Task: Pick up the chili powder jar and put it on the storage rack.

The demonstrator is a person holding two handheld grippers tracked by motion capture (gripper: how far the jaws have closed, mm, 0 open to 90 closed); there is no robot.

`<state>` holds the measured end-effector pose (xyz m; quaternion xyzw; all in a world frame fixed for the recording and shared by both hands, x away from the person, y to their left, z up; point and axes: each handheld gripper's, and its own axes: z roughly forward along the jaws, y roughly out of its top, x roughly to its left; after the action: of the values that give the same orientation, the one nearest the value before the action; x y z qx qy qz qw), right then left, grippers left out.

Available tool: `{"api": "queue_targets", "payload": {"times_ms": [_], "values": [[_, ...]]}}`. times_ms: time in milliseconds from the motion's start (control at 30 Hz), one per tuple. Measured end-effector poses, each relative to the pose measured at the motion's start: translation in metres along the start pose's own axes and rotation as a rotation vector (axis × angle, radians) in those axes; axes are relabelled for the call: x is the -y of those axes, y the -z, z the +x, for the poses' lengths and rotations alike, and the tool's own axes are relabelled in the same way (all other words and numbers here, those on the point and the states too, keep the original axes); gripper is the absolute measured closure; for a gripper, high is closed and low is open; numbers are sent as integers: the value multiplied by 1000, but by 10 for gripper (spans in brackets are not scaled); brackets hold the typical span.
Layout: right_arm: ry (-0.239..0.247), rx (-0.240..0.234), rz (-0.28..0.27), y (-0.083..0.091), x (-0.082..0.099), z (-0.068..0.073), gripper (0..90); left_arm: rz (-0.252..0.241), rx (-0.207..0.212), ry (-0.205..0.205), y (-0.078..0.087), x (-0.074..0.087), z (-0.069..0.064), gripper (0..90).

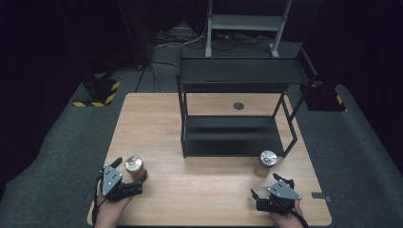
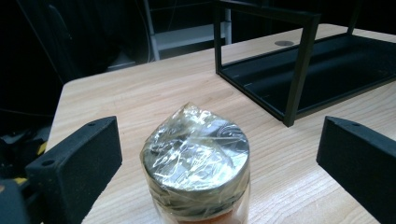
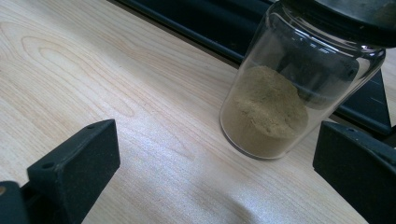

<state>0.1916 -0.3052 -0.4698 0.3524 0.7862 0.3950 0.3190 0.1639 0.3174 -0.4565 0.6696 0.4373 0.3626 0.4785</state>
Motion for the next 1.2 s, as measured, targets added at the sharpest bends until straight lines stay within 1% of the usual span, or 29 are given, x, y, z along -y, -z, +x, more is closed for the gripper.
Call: {"api": "queue_targets", "payload": {"times_ms": [67, 233, 333, 433, 500, 533, 567, 633, 667, 700, 800, 1000, 1100, 1200], "values": [[-1, 0, 0, 0, 0, 0, 0, 0, -1, 13, -2, 2, 1, 3], [-3, 1, -1, 0, 0, 0, 0, 3, 2, 27, -5, 5, 3, 4], [-3, 1, -2, 0, 0, 0, 0, 5, -9, 32, -7, 6, 1, 4], [-5, 3, -4, 0, 1, 0, 0, 3, -11, 44, -9, 8, 2, 8], [-3, 3, -6, 1, 1, 0, 0, 1, -15, 52, -10, 9, 2, 44], [-3, 3, -5, 1, 1, 0, 0, -2, -27, 47, -10, 10, 1, 64], [-3, 3, -4, 0, 1, 0, 0, -5, -30, 43, -11, 11, 1, 78], [-1, 3, -4, 0, 1, 0, 0, -6, -21, 39, -11, 13, 2, 128], [-1, 3, -4, 0, 1, 0, 0, 0, -27, 30, -12, 13, 2, 144], [0, 3, -4, 0, 1, 0, 0, 4, -29, 31, -12, 13, 1, 157], [-2, 3, -4, 0, 1, 0, 0, 5, -17, 39, -13, 15, 5, 200], [-1, 2, -4, 0, 1, 0, 0, 2, 2, 41, -14, 18, 10, 301], [-1, 2, -6, 1, 1, 0, 0, -6, 6, 44, -13, 19, 11, 330], [-2, 1, -5, 0, 1, 0, 0, -8, 13, 55, -13, 20, 13, 340]]}}
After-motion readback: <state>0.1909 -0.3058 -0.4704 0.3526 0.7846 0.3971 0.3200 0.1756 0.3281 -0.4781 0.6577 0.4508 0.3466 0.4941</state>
